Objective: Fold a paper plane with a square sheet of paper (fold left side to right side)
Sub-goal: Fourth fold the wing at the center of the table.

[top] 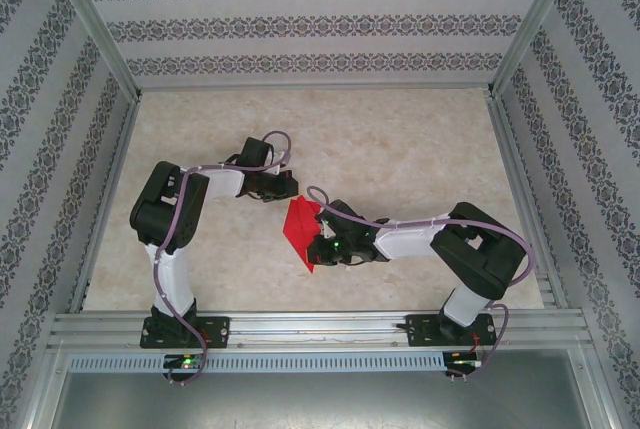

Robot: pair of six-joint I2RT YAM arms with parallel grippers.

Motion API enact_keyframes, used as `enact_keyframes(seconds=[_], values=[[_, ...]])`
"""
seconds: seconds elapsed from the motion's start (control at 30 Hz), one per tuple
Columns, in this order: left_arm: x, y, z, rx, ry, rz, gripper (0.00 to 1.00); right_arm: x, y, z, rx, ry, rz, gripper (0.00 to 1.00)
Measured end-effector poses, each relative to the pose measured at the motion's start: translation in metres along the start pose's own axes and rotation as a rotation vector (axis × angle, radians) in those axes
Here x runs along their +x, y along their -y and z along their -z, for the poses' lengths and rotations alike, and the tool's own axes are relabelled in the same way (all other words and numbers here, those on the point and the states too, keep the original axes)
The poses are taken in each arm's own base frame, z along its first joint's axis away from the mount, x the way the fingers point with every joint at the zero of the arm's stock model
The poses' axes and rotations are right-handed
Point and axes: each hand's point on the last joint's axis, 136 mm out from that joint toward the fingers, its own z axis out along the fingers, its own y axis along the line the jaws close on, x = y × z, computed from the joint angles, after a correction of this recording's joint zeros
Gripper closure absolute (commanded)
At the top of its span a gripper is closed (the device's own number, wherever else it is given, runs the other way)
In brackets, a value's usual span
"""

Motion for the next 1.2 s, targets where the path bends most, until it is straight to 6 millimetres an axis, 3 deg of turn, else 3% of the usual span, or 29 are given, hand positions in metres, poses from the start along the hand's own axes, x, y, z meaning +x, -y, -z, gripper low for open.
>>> enact_keyframes(seconds=[0.13, 0.23, 0.37, 0.47, 0.6, 0.77, 0.97, 1.2], values=[[-0.002, -0.001, 0.005, -0.018, 0.02, -0.008, 1.0, 0.0, 0.0, 0.001, -0.009, 0.008, 0.005, 1.0], [0.002, 0.003, 0.023, -0.024, 0.046, -0.021, 1.0, 0.0, 0.001, 0.002, -0.014, 0.013, 0.011, 1.0], [0.015, 0.025, 0.051, 0.025, 0.08, -0.055, 1.0, 0.002, 0.004, 0.006, -0.02, 0.002, 0.021, 1.0], [0.032, 0.041, 0.057, 0.074, 0.065, -0.077, 1.0, 0.003, 0.006, 0.007, -0.022, -0.005, 0.027, 1.0], [0.064, 0.06, 0.044, 0.142, -0.017, -0.092, 1.0, 0.003, 0.007, 0.008, -0.024, -0.013, 0.035, 1.0], [0.092, 0.061, 0.018, 0.166, -0.119, -0.072, 1.0, 0.003, 0.008, 0.009, -0.02, -0.015, 0.037, 1.0], [0.1, 0.046, 0.0, 0.13, -0.157, -0.042, 1.0, 0.004, 0.008, 0.009, -0.023, -0.019, 0.042, 1.0], [0.097, 0.042, -0.003, 0.107, -0.153, -0.038, 1.0, 0.003, 0.006, 0.01, -0.021, -0.025, 0.043, 1.0]])
